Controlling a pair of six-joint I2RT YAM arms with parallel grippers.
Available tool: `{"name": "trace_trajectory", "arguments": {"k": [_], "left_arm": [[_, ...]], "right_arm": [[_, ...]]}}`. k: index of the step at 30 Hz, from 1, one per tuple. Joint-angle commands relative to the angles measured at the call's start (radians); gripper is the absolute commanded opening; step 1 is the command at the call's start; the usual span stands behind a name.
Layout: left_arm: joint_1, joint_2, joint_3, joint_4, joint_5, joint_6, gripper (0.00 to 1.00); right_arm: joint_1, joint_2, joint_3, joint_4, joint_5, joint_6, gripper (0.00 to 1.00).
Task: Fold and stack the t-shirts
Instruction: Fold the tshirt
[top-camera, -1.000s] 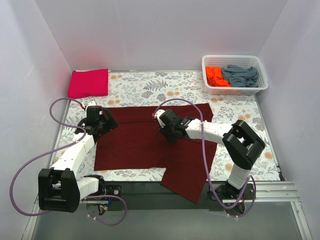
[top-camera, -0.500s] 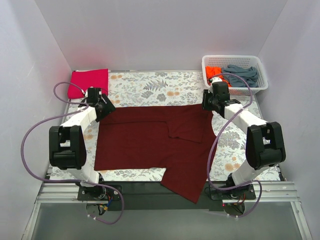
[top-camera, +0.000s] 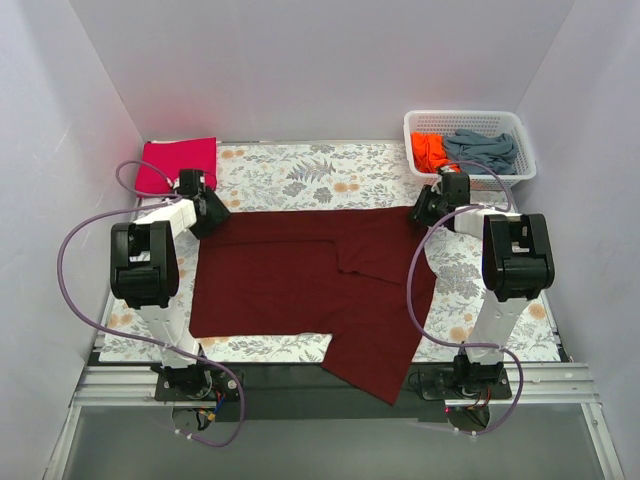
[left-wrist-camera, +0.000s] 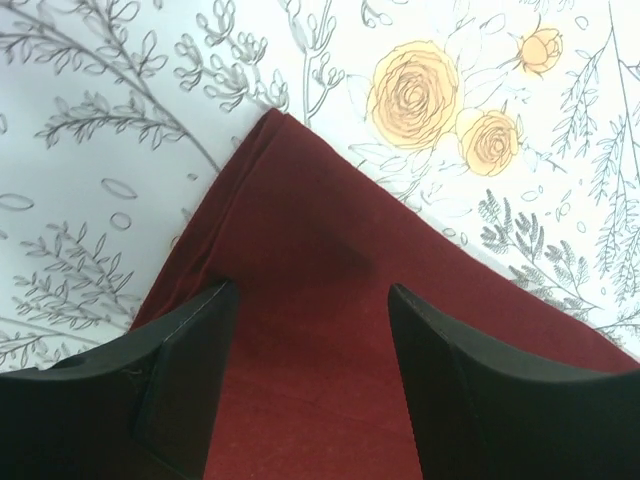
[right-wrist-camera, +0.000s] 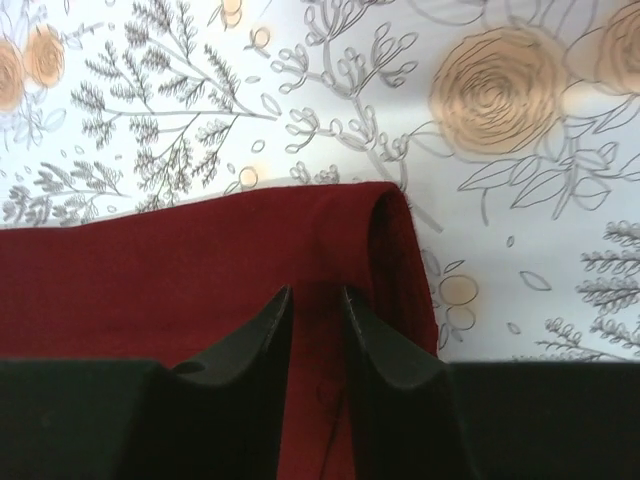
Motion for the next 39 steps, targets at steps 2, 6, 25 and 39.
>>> {"name": "trace_trajectory", "arguments": {"k": [2,6,25,39], "left_arm": [[0.003,0.069,0.039,-0.015,0.028,-0.016,0.61],[0.003,0.123,0.076,-0.031,0.082,-0.041,0.61],[-0.009,-0.301,0.035,-0.295,-0.164,-0.085,0.75],[-0.018,-0.647,-0.366,-0.565,-0.205,-0.341,0.63]], "right_arm": [[-0.068,0.059,0.014,0.032,-0.024,0.048,0.33],[-0.146,0.085,0.02,0.032,-0.026,0.073,0.33],[-0.055,-0.349,-0.049,-0.351,0.043,-0.1,0.58],[0.271,-0.78,-0.337,-0.538,0.154,-0.117,0.62]]}}
